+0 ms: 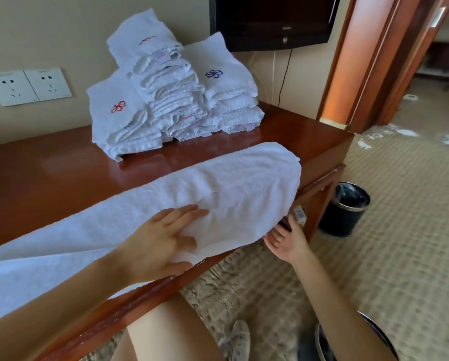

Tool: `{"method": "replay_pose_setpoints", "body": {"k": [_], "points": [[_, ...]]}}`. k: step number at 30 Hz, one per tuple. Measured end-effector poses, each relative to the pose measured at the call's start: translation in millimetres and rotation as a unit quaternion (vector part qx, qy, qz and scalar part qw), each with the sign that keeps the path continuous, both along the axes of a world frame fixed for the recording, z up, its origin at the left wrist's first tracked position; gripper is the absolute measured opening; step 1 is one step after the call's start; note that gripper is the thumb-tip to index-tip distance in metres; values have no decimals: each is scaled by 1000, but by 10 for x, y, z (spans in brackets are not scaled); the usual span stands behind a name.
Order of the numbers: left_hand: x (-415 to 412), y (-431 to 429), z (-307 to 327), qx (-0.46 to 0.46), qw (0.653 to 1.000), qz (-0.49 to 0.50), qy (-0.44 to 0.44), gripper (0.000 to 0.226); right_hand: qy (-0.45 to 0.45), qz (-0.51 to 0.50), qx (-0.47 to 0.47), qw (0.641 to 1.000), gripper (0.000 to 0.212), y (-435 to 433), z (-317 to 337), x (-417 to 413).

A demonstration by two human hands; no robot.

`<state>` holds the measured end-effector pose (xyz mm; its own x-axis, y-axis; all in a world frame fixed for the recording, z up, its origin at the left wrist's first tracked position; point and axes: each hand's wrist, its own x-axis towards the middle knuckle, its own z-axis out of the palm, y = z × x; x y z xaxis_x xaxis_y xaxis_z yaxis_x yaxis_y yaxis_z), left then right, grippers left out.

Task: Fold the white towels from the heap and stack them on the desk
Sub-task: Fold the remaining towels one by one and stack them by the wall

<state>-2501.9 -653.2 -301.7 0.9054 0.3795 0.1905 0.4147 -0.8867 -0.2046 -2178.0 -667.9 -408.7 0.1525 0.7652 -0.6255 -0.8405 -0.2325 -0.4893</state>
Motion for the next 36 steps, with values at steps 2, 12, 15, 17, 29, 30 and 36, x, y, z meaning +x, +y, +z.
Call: {"method": "replay_pose_setpoints", "body": {"k": [2,12,15,17,29,30,36], "points": [[-2,11,-7,-4,1000,-9,-3,24,5,-5,-13,1000,55,7,11,-14],[27,-26,-32,1,999,-17,-37,25,54,-7,-1,999,45,-93,80,59],[27,-34,-13,-15,998,-26,-60,26,39,16,-14,999,44,-130,136,92],[31,-43,7,-18,997,-38,-69,25,51,21,-18,998,42,-160,167,92],[29,-199,191,-64,975,16,-212,27,-70,-134,35,988,35,-165,343,208],[20,-211,231,-84,968,44,-234,26,-104,-138,39,984,33,-147,421,243],[-4,-162,438,-195,906,138,-350,19,-178,-163,95,966,16,67,1059,516]]}}
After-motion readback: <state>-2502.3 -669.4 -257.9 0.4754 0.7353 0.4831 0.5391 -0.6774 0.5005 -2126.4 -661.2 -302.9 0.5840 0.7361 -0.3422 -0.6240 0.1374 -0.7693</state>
